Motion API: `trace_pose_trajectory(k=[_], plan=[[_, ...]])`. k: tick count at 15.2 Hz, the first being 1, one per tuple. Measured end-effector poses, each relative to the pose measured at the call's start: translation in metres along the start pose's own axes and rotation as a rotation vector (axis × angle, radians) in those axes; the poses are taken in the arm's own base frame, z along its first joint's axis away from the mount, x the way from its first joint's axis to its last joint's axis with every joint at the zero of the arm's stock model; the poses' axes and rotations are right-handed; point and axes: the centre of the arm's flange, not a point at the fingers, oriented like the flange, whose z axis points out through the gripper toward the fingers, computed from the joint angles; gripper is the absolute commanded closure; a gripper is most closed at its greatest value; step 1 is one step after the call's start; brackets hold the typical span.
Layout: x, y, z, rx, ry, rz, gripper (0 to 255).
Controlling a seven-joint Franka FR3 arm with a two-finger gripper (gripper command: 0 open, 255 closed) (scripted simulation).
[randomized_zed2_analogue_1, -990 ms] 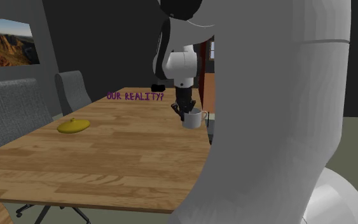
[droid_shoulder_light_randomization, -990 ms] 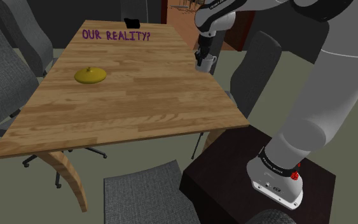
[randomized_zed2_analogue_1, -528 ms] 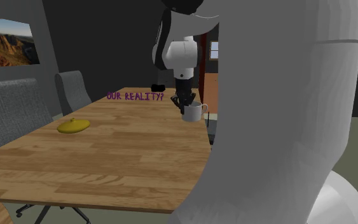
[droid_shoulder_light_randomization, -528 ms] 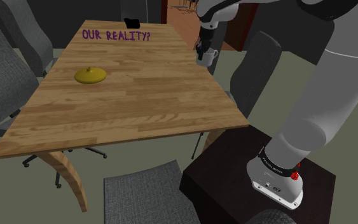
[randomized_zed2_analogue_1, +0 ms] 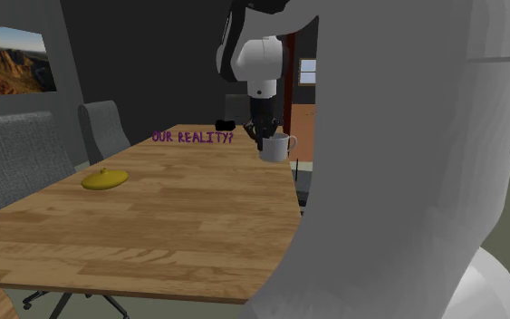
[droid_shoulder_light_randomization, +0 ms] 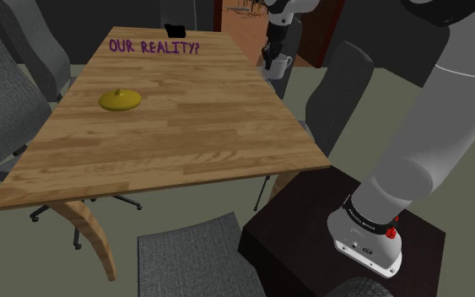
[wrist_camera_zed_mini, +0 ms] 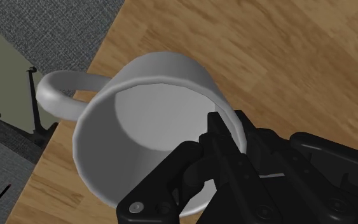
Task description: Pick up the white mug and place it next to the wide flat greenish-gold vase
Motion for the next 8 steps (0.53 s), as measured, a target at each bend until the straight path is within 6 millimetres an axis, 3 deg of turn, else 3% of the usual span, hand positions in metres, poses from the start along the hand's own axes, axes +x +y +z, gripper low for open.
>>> trace_pose_trajectory(k=[4, 8], plan=[[0.001, -0.005, -0.018, 0.0, 0.0, 0.0, 255], [0.017, -0.05, -0.019, 0.0, 0.0, -0.001, 255]])
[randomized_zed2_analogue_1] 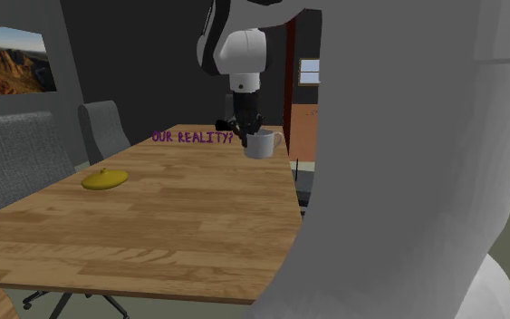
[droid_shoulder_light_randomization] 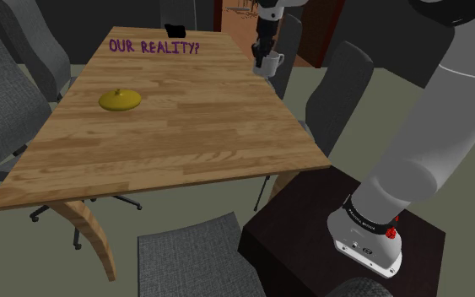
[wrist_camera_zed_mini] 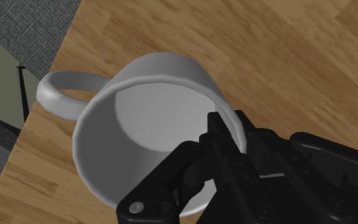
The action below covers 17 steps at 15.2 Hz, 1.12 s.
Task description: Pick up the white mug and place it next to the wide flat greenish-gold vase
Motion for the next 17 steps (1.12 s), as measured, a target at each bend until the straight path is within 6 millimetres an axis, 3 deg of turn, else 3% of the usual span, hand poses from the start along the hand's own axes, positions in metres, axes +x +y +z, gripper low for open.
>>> trace_pose_trajectory(k=[17], plan=[[0.068, -0.214, -0.015, -0.001, 0.0, 0.0, 255]])
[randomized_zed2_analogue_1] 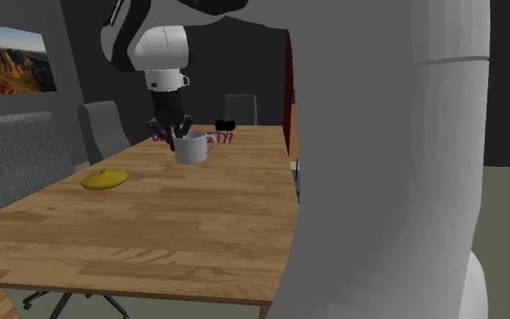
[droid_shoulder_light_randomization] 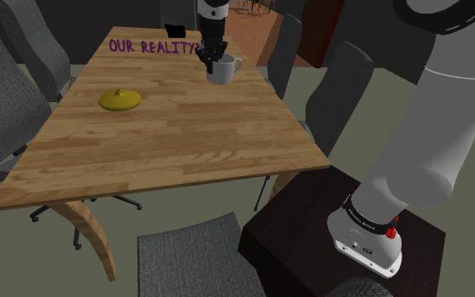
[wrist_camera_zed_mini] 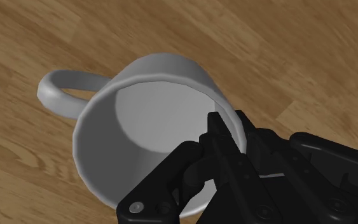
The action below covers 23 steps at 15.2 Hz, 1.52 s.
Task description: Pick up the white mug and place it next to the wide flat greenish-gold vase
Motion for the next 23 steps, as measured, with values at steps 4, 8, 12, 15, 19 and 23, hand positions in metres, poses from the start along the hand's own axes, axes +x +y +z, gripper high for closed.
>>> trace_pose_trajectory(k=[4, 8, 12, 15, 19, 23], plan=[[0.018, -0.049, 0.0, 0.0, 0.0, 0.0, 255], [0.036, -0.101, -0.002, 0.0, 0.0, 0.0, 255], [0.051, -0.147, -0.006, 0.0, 0.0, 0.0, 255], [0.064, -0.187, -0.008, 0.001, 0.0, 0.0, 255], [0.082, -0.238, -0.012, 0.001, 0.002, 0.0, 255], [0.084, -0.251, 0.006, 0.0, 0.0, 0.001, 255]])
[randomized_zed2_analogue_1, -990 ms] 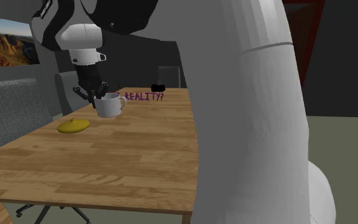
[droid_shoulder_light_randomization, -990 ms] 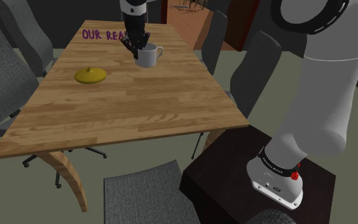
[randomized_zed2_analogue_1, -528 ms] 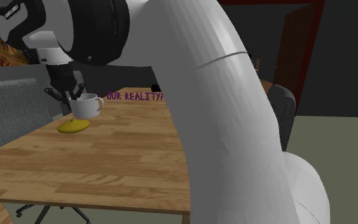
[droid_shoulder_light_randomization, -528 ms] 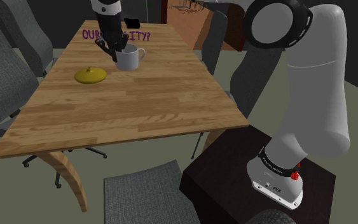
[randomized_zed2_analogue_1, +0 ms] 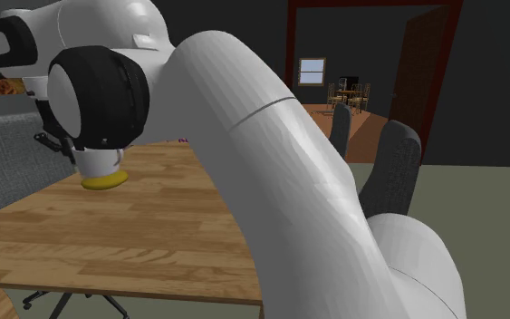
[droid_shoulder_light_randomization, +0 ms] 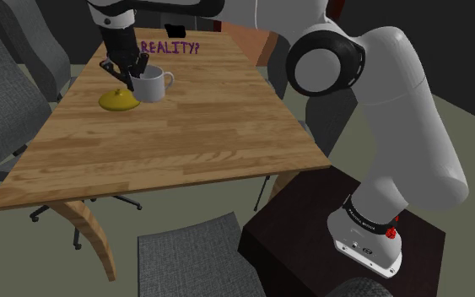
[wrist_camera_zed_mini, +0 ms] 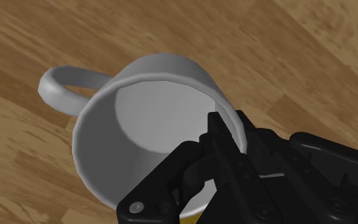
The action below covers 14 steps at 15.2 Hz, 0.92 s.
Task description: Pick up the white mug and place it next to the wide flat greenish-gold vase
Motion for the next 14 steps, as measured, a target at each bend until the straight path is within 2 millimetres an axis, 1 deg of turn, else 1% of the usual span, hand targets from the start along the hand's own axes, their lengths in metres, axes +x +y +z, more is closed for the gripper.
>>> trace_pose_trajectory(k=[14], plan=[[-0.005, -0.005, 0.074, 0.0, 0.0, 0.001, 255]])
